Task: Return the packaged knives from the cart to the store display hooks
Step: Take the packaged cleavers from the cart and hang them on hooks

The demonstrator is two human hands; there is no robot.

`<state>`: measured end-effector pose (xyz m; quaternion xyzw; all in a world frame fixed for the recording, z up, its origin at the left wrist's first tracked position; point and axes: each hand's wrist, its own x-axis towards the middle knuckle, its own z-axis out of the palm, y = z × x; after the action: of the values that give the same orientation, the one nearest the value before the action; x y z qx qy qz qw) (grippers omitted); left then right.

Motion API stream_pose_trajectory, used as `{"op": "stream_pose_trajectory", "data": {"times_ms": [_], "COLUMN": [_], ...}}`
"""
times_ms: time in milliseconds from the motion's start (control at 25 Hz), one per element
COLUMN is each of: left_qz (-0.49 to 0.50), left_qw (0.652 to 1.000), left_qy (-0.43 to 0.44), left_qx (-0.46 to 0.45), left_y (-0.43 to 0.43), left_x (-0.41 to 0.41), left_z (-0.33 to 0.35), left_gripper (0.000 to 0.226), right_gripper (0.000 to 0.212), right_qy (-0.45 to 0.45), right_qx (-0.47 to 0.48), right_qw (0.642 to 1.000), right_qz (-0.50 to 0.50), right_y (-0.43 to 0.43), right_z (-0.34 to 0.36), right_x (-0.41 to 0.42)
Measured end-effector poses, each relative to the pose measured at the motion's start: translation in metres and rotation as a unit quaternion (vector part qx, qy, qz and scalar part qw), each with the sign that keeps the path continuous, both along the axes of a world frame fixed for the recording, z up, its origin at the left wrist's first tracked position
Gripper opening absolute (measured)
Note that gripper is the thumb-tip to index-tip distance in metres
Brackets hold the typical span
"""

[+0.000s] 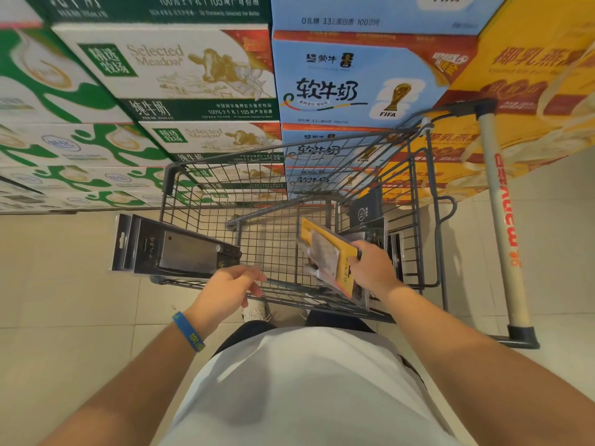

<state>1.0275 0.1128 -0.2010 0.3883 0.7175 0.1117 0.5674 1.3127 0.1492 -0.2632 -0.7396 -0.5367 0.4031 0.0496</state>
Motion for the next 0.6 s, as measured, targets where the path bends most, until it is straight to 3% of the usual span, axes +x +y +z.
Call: {"op": "stream_pose_trajectory", "data": {"times_ms": [120, 240, 360, 520, 600], "left_qz": [-0.002, -0.019, -0.074, -0.160, -0.225], "left_qw": [1.000, 0.999, 0.992, 0.960, 0.932], "left_qy": [-0.007, -0.010, 0.039, 0.109, 0.131], "left_qx": [0.013, 0.049, 0.099, 0.201, 0.252], "left_y": [0.006, 0.021, 0.053, 0.103, 0.126], "left_x": [0.001, 0.001, 0.002, -0.001, -0.004], "left_z": [0.004, 0.011, 0.024, 0.054, 0.073], "left_gripper": [0.029, 0.020, 0.010, 0.075, 0.094], "right_gripper": [0.024, 0.036, 0.036, 0.028, 0.024], "right_qy": [-0.006, -0.030, -0.044, -0.044, -0.004], "right_qx": [0.006, 0.020, 0.061, 0.124, 0.175], "right_qw": [0.998, 0.985, 0.968, 0.953, 0.938], "right_qz": [0.068, 0.172, 0.238, 0.274, 0.300], "right_y": [0.024, 0.050, 0.082, 0.110, 0.114], "right_z": [0.021, 0.055, 0.100, 0.171, 0.210], "right_x": [0.000, -0.003, -0.020, -0.039, -0.043]}}
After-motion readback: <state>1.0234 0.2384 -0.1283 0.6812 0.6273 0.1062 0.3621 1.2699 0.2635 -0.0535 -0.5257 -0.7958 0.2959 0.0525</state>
